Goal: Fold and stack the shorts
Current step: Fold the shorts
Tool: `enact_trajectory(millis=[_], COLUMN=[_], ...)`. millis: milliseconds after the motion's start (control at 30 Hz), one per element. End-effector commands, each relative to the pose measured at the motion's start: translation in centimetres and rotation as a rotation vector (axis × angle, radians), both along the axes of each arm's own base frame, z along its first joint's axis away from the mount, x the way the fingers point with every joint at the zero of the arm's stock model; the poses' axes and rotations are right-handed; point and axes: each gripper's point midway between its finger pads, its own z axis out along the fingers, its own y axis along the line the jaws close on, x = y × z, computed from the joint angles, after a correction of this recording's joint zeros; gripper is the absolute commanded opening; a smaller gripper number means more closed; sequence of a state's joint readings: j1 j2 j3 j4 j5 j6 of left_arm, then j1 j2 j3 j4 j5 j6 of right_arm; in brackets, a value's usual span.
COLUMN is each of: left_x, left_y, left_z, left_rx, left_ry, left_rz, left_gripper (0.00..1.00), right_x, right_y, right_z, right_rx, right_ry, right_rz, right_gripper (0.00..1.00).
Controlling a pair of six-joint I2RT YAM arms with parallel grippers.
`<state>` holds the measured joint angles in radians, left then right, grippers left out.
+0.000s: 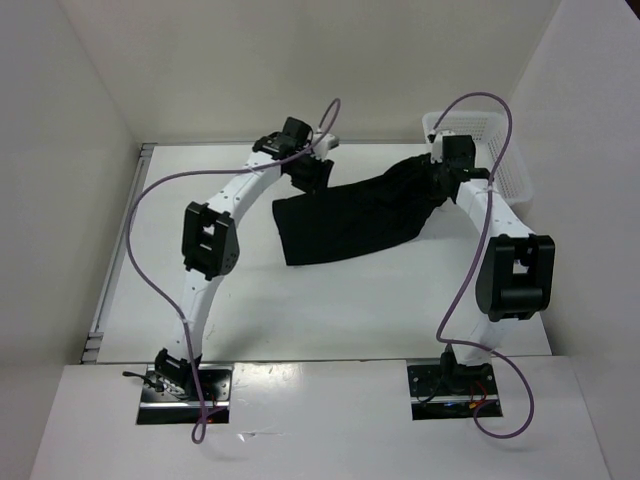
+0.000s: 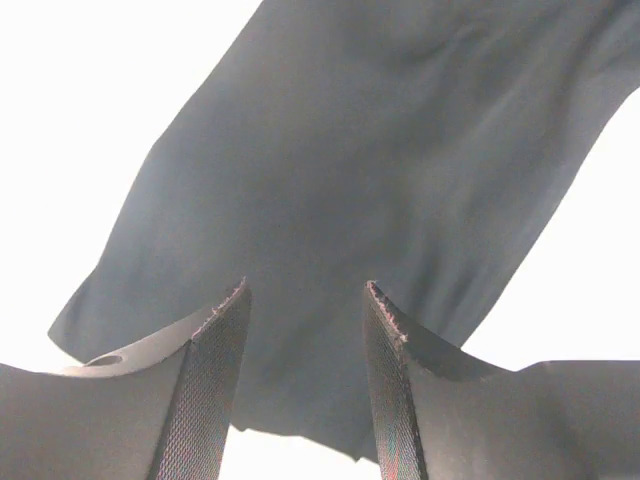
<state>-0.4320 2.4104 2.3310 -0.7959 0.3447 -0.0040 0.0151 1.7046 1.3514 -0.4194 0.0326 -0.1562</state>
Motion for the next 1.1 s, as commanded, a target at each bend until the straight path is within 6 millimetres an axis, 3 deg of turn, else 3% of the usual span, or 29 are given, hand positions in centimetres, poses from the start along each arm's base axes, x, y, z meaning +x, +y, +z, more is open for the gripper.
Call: enact_trajectory(millis=[0,100,133,267,433,533,567,633,700,833,967,1000,1067], left_x=[-1.7,-2.1,-3.2,-2.7,-2.2,-1.8,-2.2,-1.2,-1.6,-1.0,-0.5,-0.6,0.3], left_y=[4.6,6.6,7.0,9.4,10.9,9.5,9.1,8.8,8.8,8.5,7.9,7.8,7.5], left_z=[-3.5,-5.5,-7.0,-8.4,-10.1,-9.8,-10.8,-10.6,-11.3,-11.5,-11.7,-11.9,-11.2], left_rx=[0.064,0.093,0.111,0.132,0.141,0.079,0.091,0.085,0.062,0.053,0.031,0.023,0.013], left_ry=[0.12,0.137,0.179,0.192,0.217,0.235,0.266,0.249,0.285,0.284,0.292,0.302,0.274], left_rz=[0.064,0.102,0.101,0.151,0.182,0.146,0.137,0.137,0.129,0.125,0.112,0.107,0.106], left_gripper=[0.56,0.56,0.56,0.56,0.54,0.52,0.51,0.45,0.41,0.26,0.07,0.05,0.04], right_x=[2.3,2.6,2.6,2.8,2.1,1.5,1.1,0.7,-0.2,-0.8,-0.5,-0.8,-1.3], right_y=[-1.7,-0.7,0.1,7.1,12.7,15.5,17.0,18.8,21.2,24.1,28.1,29.5,30.4], right_z=[7.0,7.6,7.3,8.2,6.7,5.5,5.0,4.9,4.3,2.0,2.6,3.0,1.5], right_rx=[-0.083,-0.088,-0.101,-0.131,-0.115,-0.095,-0.096,-0.087,-0.082,-0.087,-0.09,-0.084,-0.095], right_ry=[-0.187,-0.192,-0.185,-0.209,-0.178,-0.157,-0.147,-0.148,-0.139,-0.102,-0.145,-0.156,-0.13], right_rz=[-0.051,-0.059,-0.052,0.072,0.155,0.194,0.225,0.254,0.309,0.371,0.439,0.463,0.485], right_gripper=[0.0,0.0,0.0,0.0,0.0,0.0,0.0,0.0,0.0,0.0,0.0,0.0,0.0])
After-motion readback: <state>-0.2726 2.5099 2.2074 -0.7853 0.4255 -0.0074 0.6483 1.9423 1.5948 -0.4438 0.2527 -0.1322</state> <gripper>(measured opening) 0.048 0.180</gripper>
